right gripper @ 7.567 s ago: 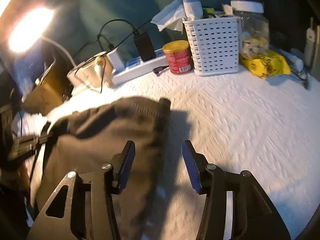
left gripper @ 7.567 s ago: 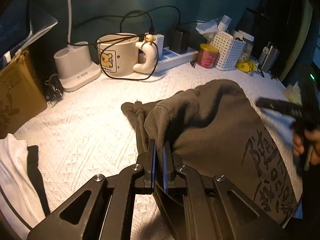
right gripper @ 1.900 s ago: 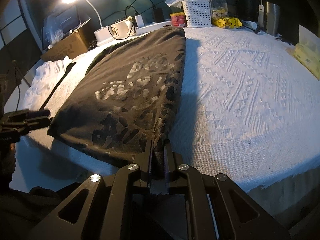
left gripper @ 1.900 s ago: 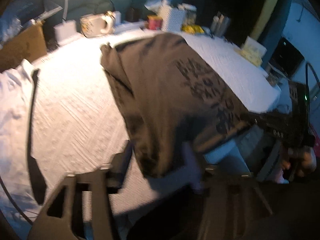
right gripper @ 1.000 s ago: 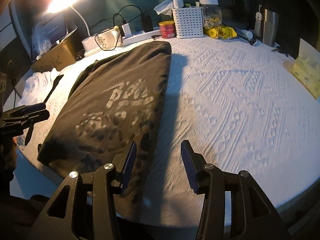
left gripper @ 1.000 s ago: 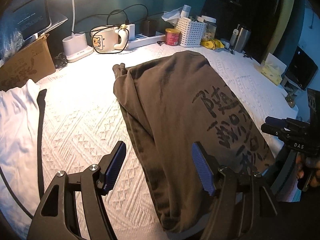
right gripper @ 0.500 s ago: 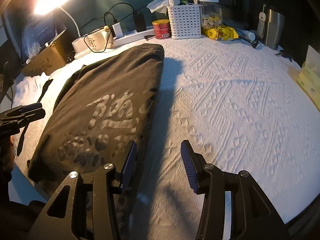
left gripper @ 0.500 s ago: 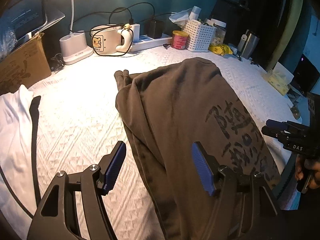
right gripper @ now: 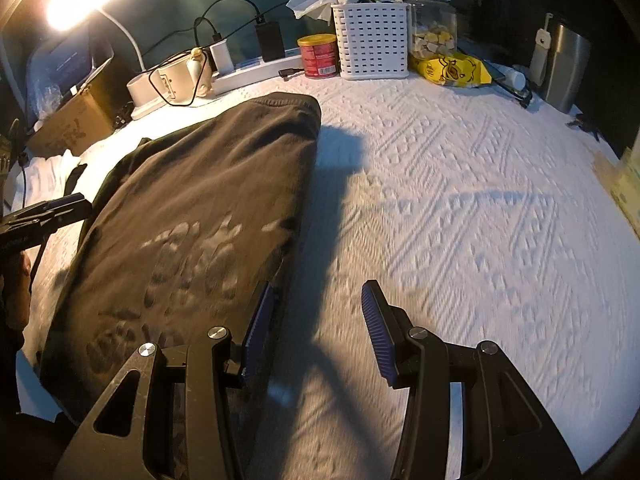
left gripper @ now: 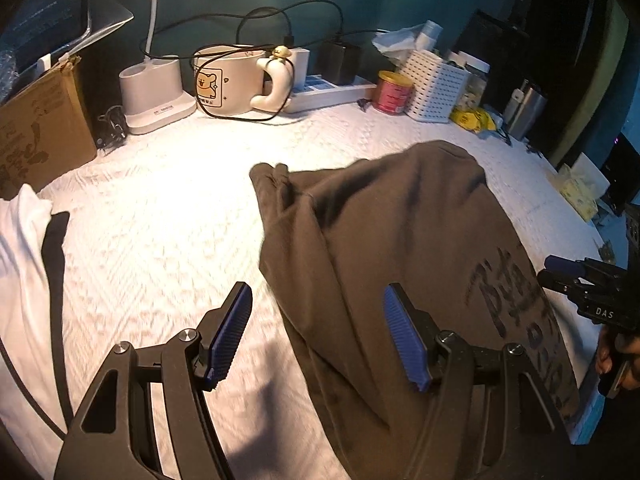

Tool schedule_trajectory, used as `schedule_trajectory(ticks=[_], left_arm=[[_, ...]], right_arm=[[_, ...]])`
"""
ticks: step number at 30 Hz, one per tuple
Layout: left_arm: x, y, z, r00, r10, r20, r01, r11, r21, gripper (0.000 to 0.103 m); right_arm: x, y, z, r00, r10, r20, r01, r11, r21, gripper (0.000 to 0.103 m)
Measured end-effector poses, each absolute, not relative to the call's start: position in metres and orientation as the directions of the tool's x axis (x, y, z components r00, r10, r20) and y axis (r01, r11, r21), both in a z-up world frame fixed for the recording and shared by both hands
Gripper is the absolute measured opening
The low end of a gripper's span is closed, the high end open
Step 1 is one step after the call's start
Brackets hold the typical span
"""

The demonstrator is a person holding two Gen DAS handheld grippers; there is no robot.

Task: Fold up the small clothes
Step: 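Grasp the shirt end with both grippers and lift it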

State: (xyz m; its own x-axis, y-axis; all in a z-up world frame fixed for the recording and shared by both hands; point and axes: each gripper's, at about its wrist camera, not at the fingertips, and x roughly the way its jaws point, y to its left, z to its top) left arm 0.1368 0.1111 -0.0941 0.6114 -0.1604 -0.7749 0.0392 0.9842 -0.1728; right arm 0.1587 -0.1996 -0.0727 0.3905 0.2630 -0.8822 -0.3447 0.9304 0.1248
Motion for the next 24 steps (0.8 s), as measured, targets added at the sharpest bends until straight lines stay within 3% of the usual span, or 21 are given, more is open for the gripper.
schedule_trajectory(ticks=[17, 24], left_arm=[[0.2, 0.136, -0.115, 0.601, -0.224, -0.767, 0.009, 0.962, -0.273, 0.068], [0.211, 0.125, -0.118, 0.592, -0.245, -0.768, 0.07, 0.965, -0.253, 0.072]], right_arm=[[0.224, -0.185, -0.075, 0.424, 0.31, -0.851, -0.335, 0.927, 0.17, 0.049], [0.251, -0.173, -0.083, 0.408, 0.364, -0.837, -0.349, 0.91, 0.225, 0.049]])
